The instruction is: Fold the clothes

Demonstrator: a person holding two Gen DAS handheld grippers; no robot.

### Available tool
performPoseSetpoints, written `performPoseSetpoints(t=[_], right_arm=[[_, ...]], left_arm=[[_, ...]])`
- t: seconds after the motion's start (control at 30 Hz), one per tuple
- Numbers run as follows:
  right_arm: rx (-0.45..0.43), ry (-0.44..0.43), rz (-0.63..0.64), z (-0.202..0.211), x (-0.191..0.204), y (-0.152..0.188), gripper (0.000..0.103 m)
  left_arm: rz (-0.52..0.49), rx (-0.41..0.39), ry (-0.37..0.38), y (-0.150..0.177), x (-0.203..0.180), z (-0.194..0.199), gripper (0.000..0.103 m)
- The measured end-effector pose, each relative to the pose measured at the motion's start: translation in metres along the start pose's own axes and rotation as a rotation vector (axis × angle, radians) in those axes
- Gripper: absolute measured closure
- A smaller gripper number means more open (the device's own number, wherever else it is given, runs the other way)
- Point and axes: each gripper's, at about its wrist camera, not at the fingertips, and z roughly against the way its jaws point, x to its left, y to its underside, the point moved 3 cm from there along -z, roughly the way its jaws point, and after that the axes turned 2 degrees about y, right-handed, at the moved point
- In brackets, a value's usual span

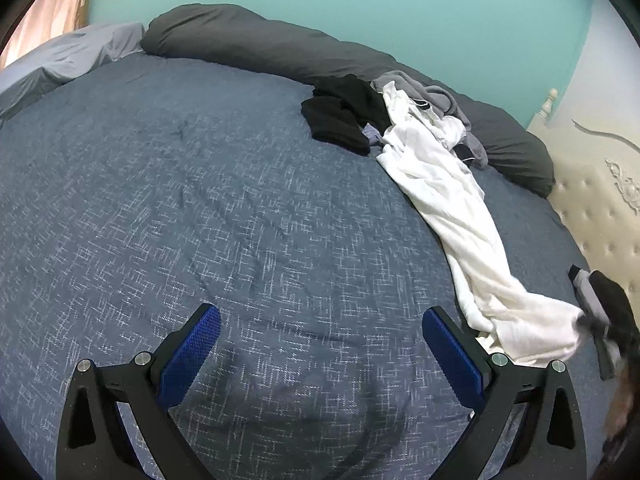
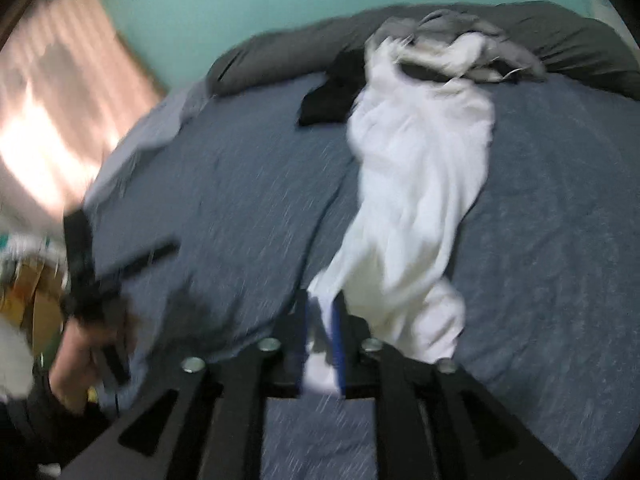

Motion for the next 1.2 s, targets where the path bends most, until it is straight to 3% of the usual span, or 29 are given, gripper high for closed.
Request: performPoseSetpoints(t=[0.13, 0.2, 0.27, 0.43, 0.47, 0.53, 0.6, 0.63, 1.03, 1.2], right_arm=[[-0.001, 0.082, -0.017, -0.029, -0.022, -0.033, 0.056], [0.027, 0.152, -0.022, -0.051, -0.034, -0.042, 0.044], [0.048, 0.185, -0.078, -0.074, -0.051, -0.049, 0.040], [0.085, 0.198, -0.215, -0.120, -0.080, -0.055, 0.039], [0.087, 0.196, -0.205, -0.125, -0.079, -0.056, 0.041], [0.091, 0.184, -0.161, -0.130, -0.072, -0.057, 0.059], [0.095, 0.166, -0.122, -0.131, -0.062, -0.055, 0.089], [0.098, 0.157, -0.102, -0.131, -0.057, -0.054, 0.096], [0.078, 0.001, 0.087, -0.060, 0.033, -0.007, 0.101], [0.153, -0.075, 0.178, -0.040, 0.073, 0.034, 0.101]], left_arm=[[0.007, 0.005, 0.003, 0.001, 0.002, -0.002, 0.000], [0.004, 0.008, 0.003, 0.001, 0.002, -0.003, 0.000], [0.001, 0.005, 0.001, 0.001, 0.003, -0.002, 0.000], [-0.007, 0.013, 0.006, 0.002, 0.001, -0.006, 0.000], [-0.008, 0.015, 0.006, 0.002, 0.001, -0.007, 0.000], [-0.006, 0.018, 0.005, 0.002, 0.001, -0.008, 0.000], [0.000, 0.022, 0.005, 0.002, 0.003, -0.010, 0.000], [0.003, 0.024, 0.008, 0.002, 0.003, -0.010, 0.000], [-0.025, -0.031, -0.003, 0.000, 0.006, 0.020, 0.000], [-0.034, -0.024, -0.004, 0.007, 0.010, 0.031, 0.000]])
